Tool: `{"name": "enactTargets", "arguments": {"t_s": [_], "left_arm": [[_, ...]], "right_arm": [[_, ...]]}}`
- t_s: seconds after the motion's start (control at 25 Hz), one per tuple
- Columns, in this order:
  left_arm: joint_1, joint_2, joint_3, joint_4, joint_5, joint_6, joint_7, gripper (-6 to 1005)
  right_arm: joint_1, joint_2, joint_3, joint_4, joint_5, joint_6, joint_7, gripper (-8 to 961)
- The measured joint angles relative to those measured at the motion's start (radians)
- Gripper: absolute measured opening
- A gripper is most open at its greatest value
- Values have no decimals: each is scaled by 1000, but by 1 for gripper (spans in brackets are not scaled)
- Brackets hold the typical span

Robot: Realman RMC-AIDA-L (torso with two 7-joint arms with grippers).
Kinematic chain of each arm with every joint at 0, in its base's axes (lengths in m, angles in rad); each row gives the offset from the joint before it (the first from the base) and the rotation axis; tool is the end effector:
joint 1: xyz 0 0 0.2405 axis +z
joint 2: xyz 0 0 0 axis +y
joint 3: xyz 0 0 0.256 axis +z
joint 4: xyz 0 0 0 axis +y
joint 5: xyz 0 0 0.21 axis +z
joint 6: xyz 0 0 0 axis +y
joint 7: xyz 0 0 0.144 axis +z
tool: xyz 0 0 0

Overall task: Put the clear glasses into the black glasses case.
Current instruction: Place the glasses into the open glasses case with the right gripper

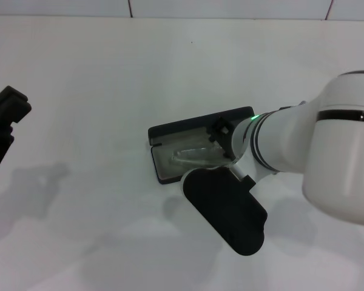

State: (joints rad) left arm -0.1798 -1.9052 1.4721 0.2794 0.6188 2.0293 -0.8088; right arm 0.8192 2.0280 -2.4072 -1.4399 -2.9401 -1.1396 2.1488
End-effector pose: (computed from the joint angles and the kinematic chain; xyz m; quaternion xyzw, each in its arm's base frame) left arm -0.2956 0.2043 0.0626 -0.7790 -0.0880 -0.5694 0.2473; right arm 0.0861 0.3101 -0.1272 -0.8009 -0.4684 -0.3460 0.1397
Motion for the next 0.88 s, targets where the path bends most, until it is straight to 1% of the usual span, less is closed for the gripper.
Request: {"name": "enactTargets", "arguments": {"t_s": [0.24, 0.6, 0.88], "left_arm": [[3, 0, 1, 0, 2, 0, 1, 92], [7, 0, -1, 0, 3, 0, 1, 92], [9, 0, -4, -6, 2, 0, -1, 93]], "right_arm": [[-14, 0, -9, 9, -37, 36, -8, 341], [-23, 0, -50, 12, -45, 108, -48, 339], [-33, 0, -74, 6, -47, 119, -115, 339]]}}
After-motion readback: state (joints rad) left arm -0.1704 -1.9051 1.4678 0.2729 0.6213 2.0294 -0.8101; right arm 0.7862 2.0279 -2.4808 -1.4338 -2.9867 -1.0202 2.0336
